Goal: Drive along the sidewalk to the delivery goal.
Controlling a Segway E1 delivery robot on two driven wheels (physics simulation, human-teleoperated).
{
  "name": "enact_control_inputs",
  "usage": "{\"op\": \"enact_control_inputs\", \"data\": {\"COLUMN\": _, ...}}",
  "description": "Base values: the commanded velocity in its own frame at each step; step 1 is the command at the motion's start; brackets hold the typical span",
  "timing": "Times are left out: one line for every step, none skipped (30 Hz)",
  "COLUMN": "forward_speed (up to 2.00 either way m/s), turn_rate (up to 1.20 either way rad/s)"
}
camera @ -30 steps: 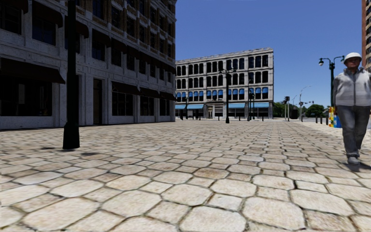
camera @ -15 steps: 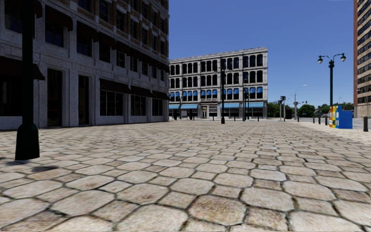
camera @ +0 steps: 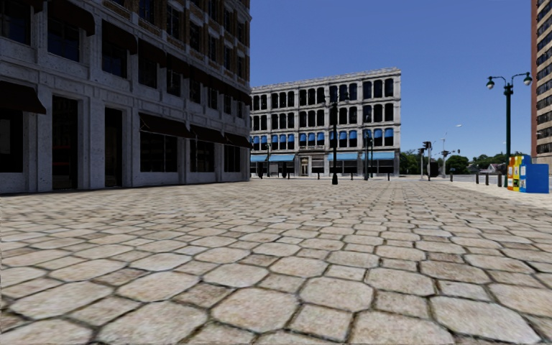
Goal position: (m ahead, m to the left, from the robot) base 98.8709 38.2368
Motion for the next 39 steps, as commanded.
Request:
{"op": "enact_control_inputs", "data": {"forward_speed": 2.0, "turn_rate": 0.0}}
{"op": "enact_control_inputs", "data": {"forward_speed": 2.0, "turn_rate": 0.0}}
{"op": "enact_control_inputs", "data": {"forward_speed": 2.0, "turn_rate": 0.0}}
{"op": "enact_control_inputs", "data": {"forward_speed": 2.0, "turn_rate": 0.0}}
{"op": "enact_control_inputs", "data": {"forward_speed": 2.0, "turn_rate": 0.0}}
{"op": "enact_control_inputs", "data": {"forward_speed": 2.0, "turn_rate": 0.0}}
{"op": "enact_control_inputs", "data": {"forward_speed": 2.0, "turn_rate": 0.0}}
{"op": "enact_control_inputs", "data": {"forward_speed": 2.0, "turn_rate": 0.0}}
{"op": "enact_control_inputs", "data": {"forward_speed": 2.0, "turn_rate": 0.0}}
{"op": "enact_control_inputs", "data": {"forward_speed": 2.0, "turn_rate": 0.0}}
{"op": "enact_control_inputs", "data": {"forward_speed": 2.0, "turn_rate": 0.0}}
{"op": "enact_control_inputs", "data": {"forward_speed": 2.0, "turn_rate": 0.0}}
{"op": "enact_control_inputs", "data": {"forward_speed": 2.0, "turn_rate": 0.0}}
{"op": "enact_control_inputs", "data": {"forward_speed": 2.0, "turn_rate": 0.0}}
{"op": "enact_control_inputs", "data": {"forward_speed": 2.0, "turn_rate": 0.0}}
{"op": "enact_control_inputs", "data": {"forward_speed": 2.0, "turn_rate": 0.0}}
{"op": "enact_control_inputs", "data": {"forward_speed": 2.0, "turn_rate": 0.0}}
{"op": "enact_control_inputs", "data": {"forward_speed": 2.0, "turn_rate": 0.0}}
{"op": "enact_control_inputs", "data": {"forward_speed": 2.0, "turn_rate": 0.0}}
{"op": "enact_control_inputs", "data": {"forward_speed": 2.0, "turn_rate": 0.0}}
{"op": "enact_control_inputs", "data": {"forward_speed": 2.0, "turn_rate": 0.0}}
{"op": "enact_control_inputs", "data": {"forward_speed": 2.0, "turn_rate": 0.0}}
{"op": "enact_control_inputs", "data": {"forward_speed": 2.0, "turn_rate": 0.0}}
{"op": "enact_control_inputs", "data": {"forward_speed": 2.0, "turn_rate": 0.0}}
{"op": "enact_control_inputs", "data": {"forward_speed": 2.0, "turn_rate": 0.0}}
{"op": "enact_control_inputs", "data": {"forward_speed": 2.0, "turn_rate": 0.0}}
{"op": "enact_control_inputs", "data": {"forward_speed": 2.0, "turn_rate": 0.0}}
{"op": "enact_control_inputs", "data": {"forward_speed": 2.0, "turn_rate": 0.0}}
{"op": "enact_control_inputs", "data": {"forward_speed": 2.0, "turn_rate": 0.0}}
{"op": "enact_control_inputs", "data": {"forward_speed": 2.0, "turn_rate": 0.0}}
{"op": "enact_control_inputs", "data": {"forward_speed": 2.0, "turn_rate": 0.0}}
{"op": "enact_control_inputs", "data": {"forward_speed": 2.0, "turn_rate": 0.0}}
{"op": "enact_control_inputs", "data": {"forward_speed": 2.0, "turn_rate": 0.0}}
{"op": "enact_control_inputs", "data": {"forward_speed": 2.0, "turn_rate": 0.0}}
{"op": "enact_control_inputs", "data": {"forward_speed": 2.0, "turn_rate": 0.0}}
{"op": "enact_control_inputs", "data": {"forward_speed": 2.0, "turn_rate": 0.0}}
{"op": "enact_control_inputs", "data": {"forward_speed": 2.0, "turn_rate": 0.0}}
{"op": "enact_control_inputs", "data": {"forward_speed": 2.0, "turn_rate": 0.0}}
{"op": "enact_control_inputs", "data": {"forward_speed": 2.0, "turn_rate": 0.0}}
